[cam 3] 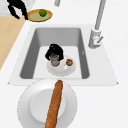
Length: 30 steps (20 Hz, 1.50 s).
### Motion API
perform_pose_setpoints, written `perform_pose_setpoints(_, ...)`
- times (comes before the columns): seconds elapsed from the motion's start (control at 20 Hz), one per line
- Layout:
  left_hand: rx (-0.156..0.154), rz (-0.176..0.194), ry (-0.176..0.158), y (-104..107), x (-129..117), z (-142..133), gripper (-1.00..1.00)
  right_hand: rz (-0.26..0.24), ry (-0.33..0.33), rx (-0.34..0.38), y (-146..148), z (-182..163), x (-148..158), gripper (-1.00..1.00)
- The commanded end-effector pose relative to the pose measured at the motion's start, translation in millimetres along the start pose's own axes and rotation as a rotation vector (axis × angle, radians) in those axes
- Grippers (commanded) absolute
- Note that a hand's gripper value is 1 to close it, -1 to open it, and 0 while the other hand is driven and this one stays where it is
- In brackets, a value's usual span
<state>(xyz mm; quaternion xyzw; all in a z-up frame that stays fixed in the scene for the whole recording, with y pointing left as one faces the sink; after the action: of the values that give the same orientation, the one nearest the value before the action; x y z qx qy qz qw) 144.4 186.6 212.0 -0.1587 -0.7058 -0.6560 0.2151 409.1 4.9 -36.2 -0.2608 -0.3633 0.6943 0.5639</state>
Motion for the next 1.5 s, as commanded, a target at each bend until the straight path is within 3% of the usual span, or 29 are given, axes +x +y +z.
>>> perform_pose_setpoints(0.0,0.0,0.0,0.0,0,0,0,0.0,0.008,-0.001,-0.026,3,-15,-3,1.0)
perform_pose_setpoints(0.15,0.0,0.0,0.0,0,0,0,0.0,0.019,0.011,-0.027,18,-27,-3,1.0)
perform_pose_setpoints(0.3,0.0,0.0,0.0,0,0,0,0.0,-0.002,0.011,0.004,15,-41,-6,1.0)
perform_pose_setpoints(0.55,0.0,0.0,0.0,0,0,0,0.0,-0.034,-0.008,0.122,-3,-50,-12,1.0)
perform_pose_setpoints(0.6,0.0,0.0,0.0,0,0,0,0.0,-0.032,-0.027,0.162,-7,-45,-14,-1.0)
perform_pose_setpoints(0.65,0.0,0.0,0.0,0,0,0,0.0,-0.003,0.028,0.148,-14,-40,-10,-1.0)
perform_pose_setpoints(0.85,0.0,0.0,0.0,0,0,0,0.0,-0.019,0.039,0.103,-33,-21,-18,-1.0)
perform_pose_setpoints(0.9,0.0,0.0,0.0,0,0,0,0.0,-0.02,0.046,0.122,-37,-16,-18,-1.0)
perform_pose_setpoints(1.45,0.0,0.0,0.0,0,0,0,0.0,-0.015,0.023,0.126,-64,12,-35,-1.0)
